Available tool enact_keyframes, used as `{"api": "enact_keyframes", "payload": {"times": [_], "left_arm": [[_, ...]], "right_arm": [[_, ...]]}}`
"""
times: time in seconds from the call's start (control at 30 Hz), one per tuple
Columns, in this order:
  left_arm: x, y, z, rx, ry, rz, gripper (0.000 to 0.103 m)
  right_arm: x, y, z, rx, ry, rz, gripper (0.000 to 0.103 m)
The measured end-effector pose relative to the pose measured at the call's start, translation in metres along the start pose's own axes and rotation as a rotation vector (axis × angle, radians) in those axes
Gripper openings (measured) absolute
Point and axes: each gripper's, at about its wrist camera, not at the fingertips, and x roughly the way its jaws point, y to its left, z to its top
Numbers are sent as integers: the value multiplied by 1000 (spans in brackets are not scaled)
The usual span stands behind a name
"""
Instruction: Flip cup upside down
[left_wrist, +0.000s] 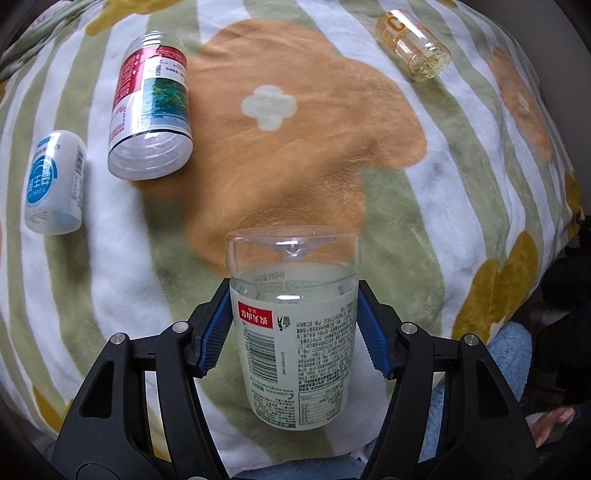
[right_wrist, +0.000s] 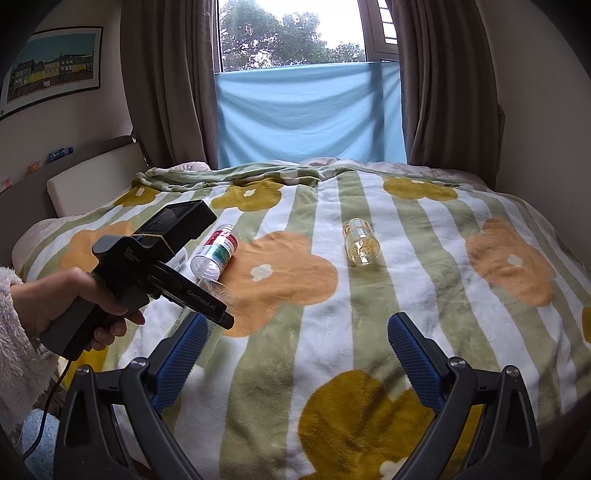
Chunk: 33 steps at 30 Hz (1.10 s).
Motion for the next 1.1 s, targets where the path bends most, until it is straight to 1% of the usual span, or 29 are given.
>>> {"api": "enact_keyframes", "payload": {"times": [0.03, 0.1, 0.13, 0.17, 0.2, 0.27, 0.4, 0.5, 0.53, 0.63, 0.7, 0.77, 0.83, 0.9, 0.97, 1.1], "left_arm": [[1, 0, 0, -6, -1, -2, 61], [-1, 0, -1, -16, -9, -3, 68], [-3, 0, -2, -21, -19, 10, 82], [-6, 0, -4, -25, -36, 41, 95], [-11, 0, -7, -28, -60, 78, 98], [-25, 0, -15, -30, -119, 108, 98], [-62, 7, -43, -55, -241, 105, 98], [-87, 17, -75, -74, -337, 116, 99], [-94, 21, -86, -82, -371, 117, 103], [-105, 30, -119, -99, -463, 91, 103], [-106, 35, -139, -109, -512, 76, 103], [-102, 39, -155, -111, -544, 79, 103], [-95, 43, -169, -113, -572, 77, 103], [-85, 49, -182, -118, -593, 41, 103], [-76, 54, -192, -124, -617, 23, 103], [-62, 55, -208, -95, -646, 64, 103]], "right_arm": [[-1, 0, 0, -1, -1, -1, 98], [-4, 1, 1, -4, -3, -2, 98], [-5, 2, 1, -5, -4, -1, 98], [-6, 2, 2, -7, -5, 0, 98], [-8, 3, 2, -9, -6, 1, 98], [-10, 4, 4, -10, -9, 5, 98], [-13, 5, 12, -16, -8, 34, 98], [-8, 6, 23, -20, 23, 69, 98], [-5, 7, 27, -18, 42, 84, 98], [15, 9, 38, 8, 139, 146, 98], [33, 12, 46, 38, 200, 213, 98], [55, 17, 53, 75, 277, 266, 98], [82, 23, 60, 125, 372, 316, 98], [113, 29, 63, 197, 483, 361, 98], [141, 36, 64, 254, 573, 369, 98], [192, 54, 62, 290, 721, 321, 98]]}}
